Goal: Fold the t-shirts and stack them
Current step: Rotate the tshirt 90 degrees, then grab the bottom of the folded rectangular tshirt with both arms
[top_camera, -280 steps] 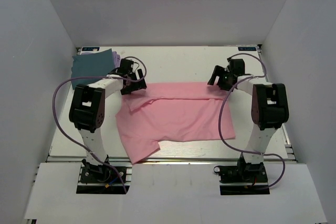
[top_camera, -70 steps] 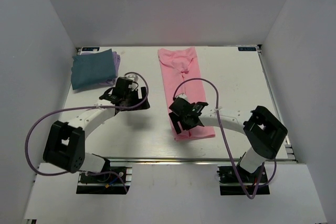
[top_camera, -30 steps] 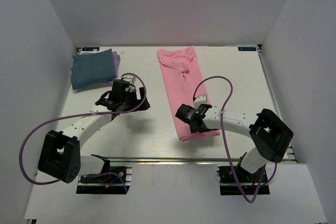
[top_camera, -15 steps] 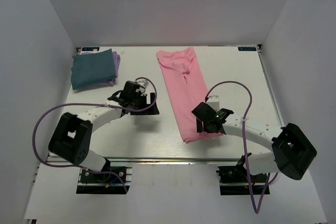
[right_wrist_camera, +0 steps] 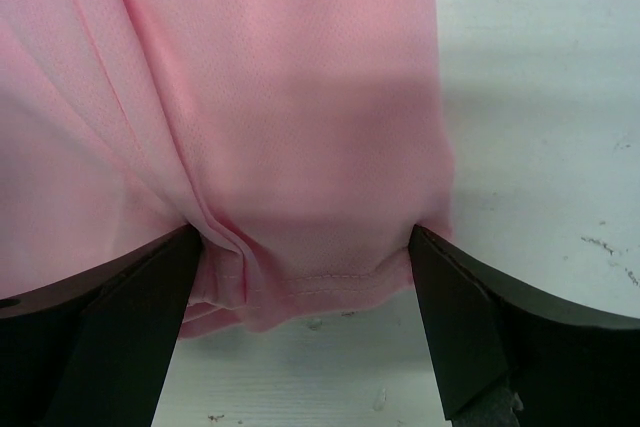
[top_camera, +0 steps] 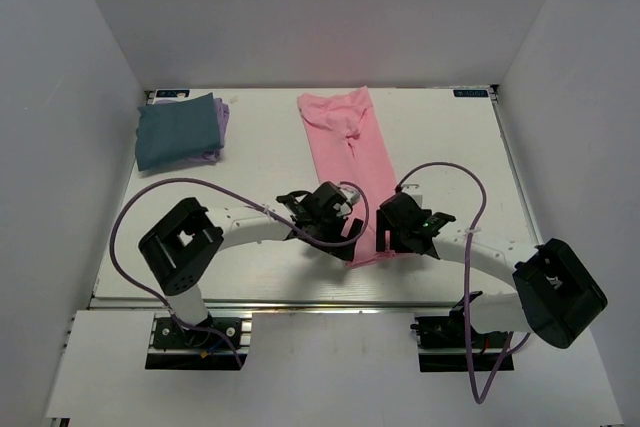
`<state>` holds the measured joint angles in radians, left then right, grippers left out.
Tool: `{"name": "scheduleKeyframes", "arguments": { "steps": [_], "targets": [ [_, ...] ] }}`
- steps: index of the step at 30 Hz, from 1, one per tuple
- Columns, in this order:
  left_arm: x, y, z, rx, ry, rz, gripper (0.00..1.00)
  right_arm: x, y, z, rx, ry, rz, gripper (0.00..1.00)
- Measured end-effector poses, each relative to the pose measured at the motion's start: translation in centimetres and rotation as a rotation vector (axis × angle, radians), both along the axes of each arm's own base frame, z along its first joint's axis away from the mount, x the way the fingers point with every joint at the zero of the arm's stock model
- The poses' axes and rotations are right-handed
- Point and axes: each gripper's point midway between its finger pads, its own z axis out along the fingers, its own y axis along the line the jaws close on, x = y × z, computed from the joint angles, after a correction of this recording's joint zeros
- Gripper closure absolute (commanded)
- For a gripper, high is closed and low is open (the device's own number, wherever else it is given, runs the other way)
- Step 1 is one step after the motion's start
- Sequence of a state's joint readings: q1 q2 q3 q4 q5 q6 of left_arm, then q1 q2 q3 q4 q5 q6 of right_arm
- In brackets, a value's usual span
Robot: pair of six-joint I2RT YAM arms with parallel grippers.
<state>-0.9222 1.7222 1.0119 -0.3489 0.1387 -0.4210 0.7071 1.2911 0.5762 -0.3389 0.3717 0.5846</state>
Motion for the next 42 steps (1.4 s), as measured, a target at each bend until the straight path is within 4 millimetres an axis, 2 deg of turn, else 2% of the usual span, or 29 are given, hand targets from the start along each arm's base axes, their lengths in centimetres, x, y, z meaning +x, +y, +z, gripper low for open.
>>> {"name": "scheduleKeyframes", "arguments": {
  "steps": [4, 7, 10, 13, 17, 20, 24, 29, 34, 36, 37, 38, 39, 42],
  "targets": [
    [-0.4, 0.6, -0.3, 0.061, -0.010, 0.041, 0.00, 0.2, 0.6, 0.0, 0.012, -0.003, 0.049, 0.10],
    [-0.6, 2.0, -0.4, 0.115, -0.018, 0.090, 0.00, 0.3, 1.6, 0.1, 0.051, -0.009, 0.091, 0.11],
    [-1.1, 4.0, 0.3, 0.154, -0.030, 0.143, 0.00, 0.5, 4.2, 0.4, 0.140, -0.015, 0.150, 0.11],
    [-1.1, 5.8, 2.1, 0.155, -0.067, 0.206, 0.00, 0.3, 7.5, 1.1, 0.241, -0.011, 0.230, 0.11],
    [-0.8, 7.6, 4.4, 0.134, -0.121, 0.279, 0.00, -1.5, 11.4, 1.7, 0.360, 0.035, 0.336, 0.10],
    [-0.7, 8.3, 4.9, 0.134, -0.143, 0.308, 0.00, -3.2, 12.6, 2.0, 0.402, 0.081, 0.378, 0.10],
    [-1.3, 9.8, 3.8, 0.163, -0.135, 0.338, 0.00, -4.7, 12.3, 3.1, 0.429, 0.116, 0.384, 0.10],
    [-2.0, 11.8, 2.3, 0.202, -0.128, 0.377, 0.00, -5.2, 11.8, 5.1, 0.468, 0.081, 0.373, 0.10],
    [-0.6, 12.0, 2.1, 0.183, -0.152, 0.430, 0.05, -5.6, 10.9, 3.8, 0.429, 0.123, 0.328, 0.10],
    [0.0, 11.7, 1.9, 0.175, -0.158, 0.441, 0.11, -5.6, 10.5, 3.1, 0.404, 0.138, 0.301, 0.10],
    [0.4, 11.6, 1.7, 0.170, -0.160, 0.446, 0.14, -5.5, 10.3, 2.7, 0.392, 0.141, 0.289, 0.15],
    [0.7, 11.4, 1.5, 0.168, -0.160, 0.450, 0.18, -5.4, 10.1, 2.5, 0.380, 0.141, 0.276, 0.15],
    [0.8, 11.4, 1.2, 0.167, -0.158, 0.452, 0.26, -5.3, 9.9, 2.2, 0.370, 0.141, 0.261, 0.17],
    [0.6, 11.2, 0.4, 0.163, -0.144, 0.440, 0.31, -5.0, 9.4, 1.5, 0.346, 0.142, 0.226, 0.23]
  ]
}}
